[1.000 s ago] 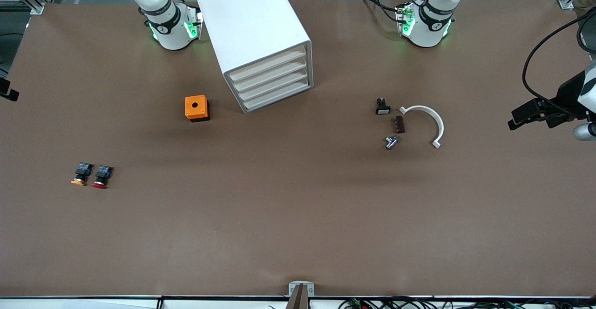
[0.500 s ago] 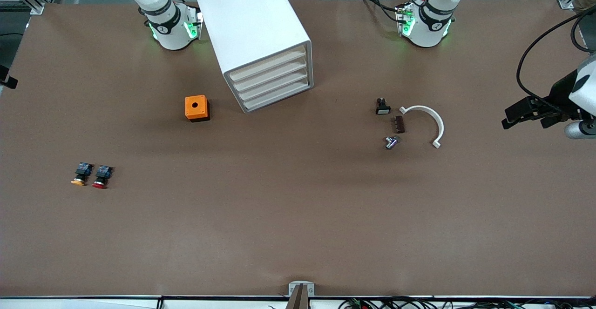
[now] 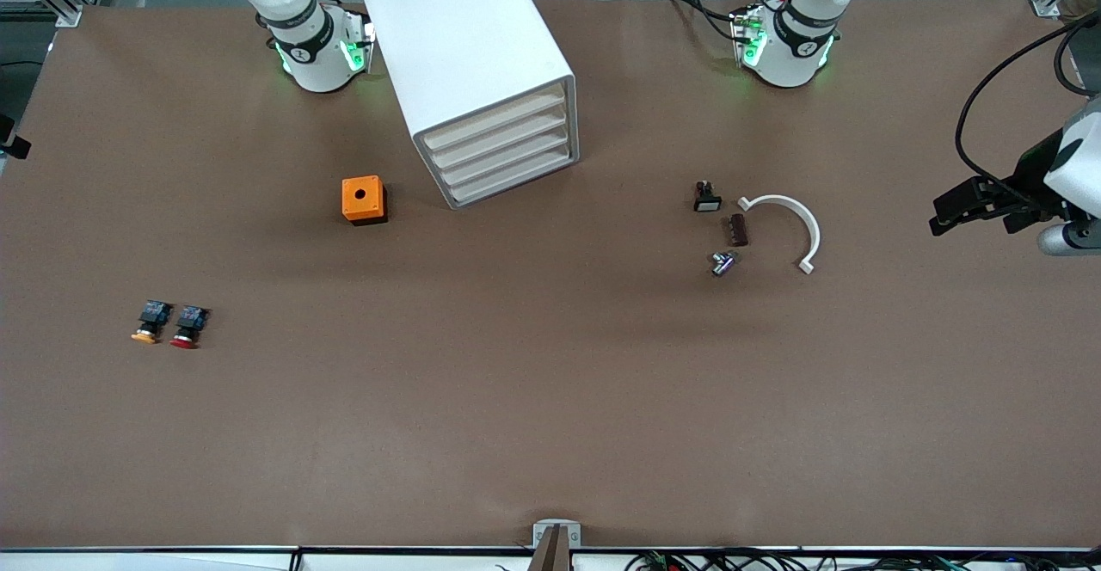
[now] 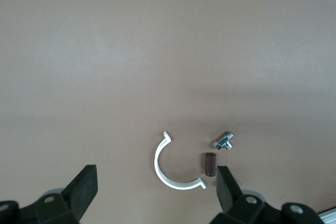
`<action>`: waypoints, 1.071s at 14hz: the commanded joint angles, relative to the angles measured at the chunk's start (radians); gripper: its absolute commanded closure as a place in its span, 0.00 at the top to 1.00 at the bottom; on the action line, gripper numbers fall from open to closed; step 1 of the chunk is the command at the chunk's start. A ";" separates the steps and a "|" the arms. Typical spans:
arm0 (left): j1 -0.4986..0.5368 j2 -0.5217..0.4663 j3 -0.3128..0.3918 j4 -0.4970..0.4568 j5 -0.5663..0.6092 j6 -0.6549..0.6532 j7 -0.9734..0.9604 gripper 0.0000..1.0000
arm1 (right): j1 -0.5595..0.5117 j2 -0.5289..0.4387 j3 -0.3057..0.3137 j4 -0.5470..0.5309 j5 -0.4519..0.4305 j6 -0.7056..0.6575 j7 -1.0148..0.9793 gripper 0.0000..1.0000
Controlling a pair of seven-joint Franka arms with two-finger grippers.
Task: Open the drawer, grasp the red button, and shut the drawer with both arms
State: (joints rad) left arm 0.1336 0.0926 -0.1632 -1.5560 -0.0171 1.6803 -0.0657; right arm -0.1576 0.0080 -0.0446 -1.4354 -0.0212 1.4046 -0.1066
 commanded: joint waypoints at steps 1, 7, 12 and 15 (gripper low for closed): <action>0.000 0.006 -0.009 0.011 0.025 -0.014 -0.008 1.00 | -0.007 -0.025 0.008 -0.028 0.010 0.010 0.005 1.00; -0.011 0.001 -0.013 0.053 0.026 -0.017 -0.005 1.00 | -0.011 -0.026 0.006 -0.028 0.010 0.004 0.005 1.00; -0.089 0.001 0.052 0.054 0.043 -0.019 -0.005 1.00 | -0.011 -0.028 0.006 -0.031 0.010 0.011 0.005 1.00; -0.103 0.003 0.070 0.054 0.043 -0.019 -0.005 1.00 | -0.008 -0.048 0.008 -0.057 0.010 0.034 -0.001 1.00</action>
State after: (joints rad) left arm 0.0463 0.0967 -0.1102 -1.5154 0.0012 1.6801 -0.0657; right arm -0.1578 0.0065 -0.0452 -1.4393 -0.0211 1.4084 -0.1066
